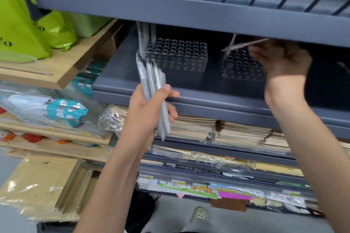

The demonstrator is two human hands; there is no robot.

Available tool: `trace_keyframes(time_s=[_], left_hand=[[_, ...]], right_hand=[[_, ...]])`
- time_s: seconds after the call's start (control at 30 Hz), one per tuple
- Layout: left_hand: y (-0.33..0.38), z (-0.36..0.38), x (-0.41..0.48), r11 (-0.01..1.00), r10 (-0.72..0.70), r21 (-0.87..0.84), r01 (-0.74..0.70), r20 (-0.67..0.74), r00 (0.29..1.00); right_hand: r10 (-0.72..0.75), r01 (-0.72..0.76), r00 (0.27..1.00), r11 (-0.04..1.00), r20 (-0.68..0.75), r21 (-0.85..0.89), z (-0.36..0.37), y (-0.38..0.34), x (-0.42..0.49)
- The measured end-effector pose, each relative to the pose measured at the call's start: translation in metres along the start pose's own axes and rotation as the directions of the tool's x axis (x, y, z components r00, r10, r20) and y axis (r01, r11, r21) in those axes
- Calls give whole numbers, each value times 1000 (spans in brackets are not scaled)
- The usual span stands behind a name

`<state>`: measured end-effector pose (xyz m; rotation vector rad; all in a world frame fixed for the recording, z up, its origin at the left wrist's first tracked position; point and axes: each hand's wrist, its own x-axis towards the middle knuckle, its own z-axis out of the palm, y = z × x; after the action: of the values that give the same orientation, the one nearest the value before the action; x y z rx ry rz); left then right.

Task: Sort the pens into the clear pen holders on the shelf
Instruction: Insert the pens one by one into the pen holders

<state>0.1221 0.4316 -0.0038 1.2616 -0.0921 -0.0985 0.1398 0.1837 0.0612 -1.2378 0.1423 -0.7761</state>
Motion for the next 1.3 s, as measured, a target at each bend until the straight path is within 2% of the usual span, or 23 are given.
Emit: trace_keyframes(time_s=[0.1,0.2,0.3,0.37,0.47,0.63,0.7,0.77,0.87,0.97,1.07,1.13,1.2,1.23,1.3], left_hand=[[0,7,1,1000,0,22,1,-22,1000],[0,11,2,999,-17,28,18,-43,999],[0,14,2,999,-26,42,28,-62,998],[0,15,2,999,-25,36,28,-84,996],[1,15,1,999,-13,37,17,-102,995],[3,14,0,1000,0,17,2,-123,992],[3,14,-1,1000,4,18,-2,-114,993],[2,14,-1,999,11,34,-8,-102,995],[1,15,-1,999,10,41,-7,-93,996],[0,15,0,999,10,32,-6,-110,994],[0,15,0,1000,-2,-4,2,-134,991],[0,16,0,1000,-3,-10,2,-140,990],[0,16,-1,1000,6,-8,-7,-118,993],[0,15,-1,1000,12,-10,-13,-102,995],[-1,14,-2,1000,18,-19,-20,-78,997]], right_hand=[[-50,49,999,998,-13,-45,-11,1,15],[-112,118,993,960,41,-254,-17,5,24],[-113,141,990,865,88,-482,-18,6,35],[-79,138,989,764,122,-630,-18,8,43],[-41,174,980,656,196,-734,-16,12,49],[-52,157,983,737,176,-658,-7,19,50],[-17,172,975,686,222,-707,-5,21,49],[15,243,950,587,311,-772,1,20,47],[-83,366,920,534,384,-762,10,22,46],[-121,400,912,475,392,-784,12,25,48],[-287,500,864,395,413,-771,11,26,46],[-324,543,837,393,440,-742,11,28,45],[-213,495,867,456,450,-739,12,29,47],[-189,480,875,458,445,-748,11,30,49],[-237,483,876,411,421,-773,10,31,50]])
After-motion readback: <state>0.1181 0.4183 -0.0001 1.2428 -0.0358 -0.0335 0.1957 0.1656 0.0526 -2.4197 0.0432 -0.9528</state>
